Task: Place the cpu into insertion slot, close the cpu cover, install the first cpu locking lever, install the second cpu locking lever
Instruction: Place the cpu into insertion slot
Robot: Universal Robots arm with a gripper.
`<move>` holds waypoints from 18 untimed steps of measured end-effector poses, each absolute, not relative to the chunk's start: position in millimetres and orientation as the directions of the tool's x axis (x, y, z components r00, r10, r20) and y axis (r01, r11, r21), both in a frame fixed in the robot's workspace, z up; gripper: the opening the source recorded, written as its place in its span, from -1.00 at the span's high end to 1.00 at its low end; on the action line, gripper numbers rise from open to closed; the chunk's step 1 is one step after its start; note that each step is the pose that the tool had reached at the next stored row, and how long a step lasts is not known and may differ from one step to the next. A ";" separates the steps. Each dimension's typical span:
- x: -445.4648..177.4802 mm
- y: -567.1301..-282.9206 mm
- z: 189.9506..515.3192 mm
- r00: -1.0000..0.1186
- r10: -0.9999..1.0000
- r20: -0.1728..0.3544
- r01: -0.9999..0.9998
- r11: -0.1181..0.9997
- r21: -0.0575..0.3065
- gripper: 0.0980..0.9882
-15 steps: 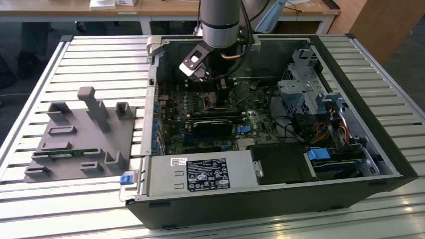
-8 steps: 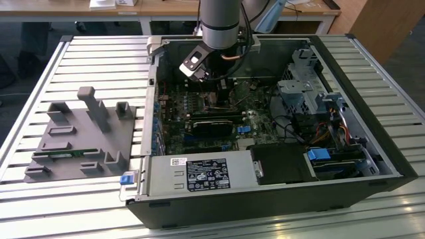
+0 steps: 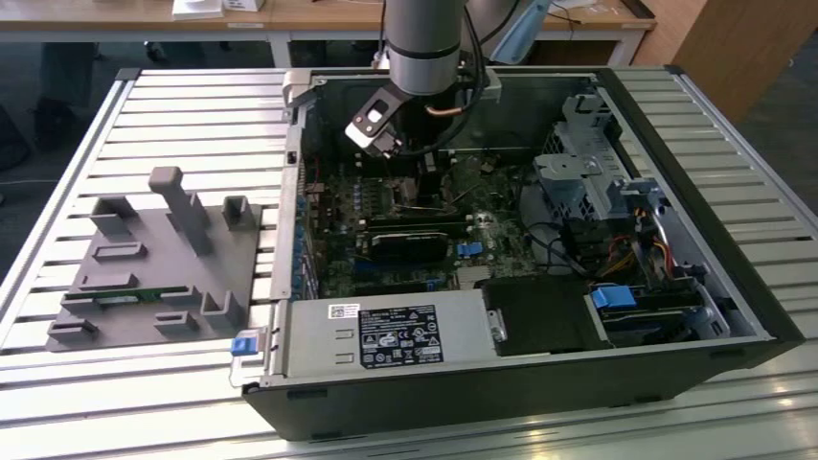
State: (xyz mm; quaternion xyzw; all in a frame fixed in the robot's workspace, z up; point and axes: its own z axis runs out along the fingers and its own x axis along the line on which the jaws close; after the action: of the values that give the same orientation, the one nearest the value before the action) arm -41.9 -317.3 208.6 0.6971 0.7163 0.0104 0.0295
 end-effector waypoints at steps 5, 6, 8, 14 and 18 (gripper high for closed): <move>-41.8 -317.1 206.7 -0.017 0.999 -0.028 0.998 0.019 0.056 0.00; -41.9 -317.1 206.2 -0.016 0.999 -0.028 0.998 0.017 0.056 0.00; -41.9 -316.5 205.2 -0.015 0.999 -0.028 0.998 0.016 0.056 0.00; -41.1 -314.4 203.0 -0.012 1.000 -0.028 0.998 0.014 0.056 0.00; -39.6 -314.1 201.5 -0.007 1.000 -0.028 0.998 0.008 0.056 0.00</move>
State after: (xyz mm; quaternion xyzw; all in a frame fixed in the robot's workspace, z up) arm -39.6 -314.1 201.5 0.7041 0.7094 0.0100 0.0297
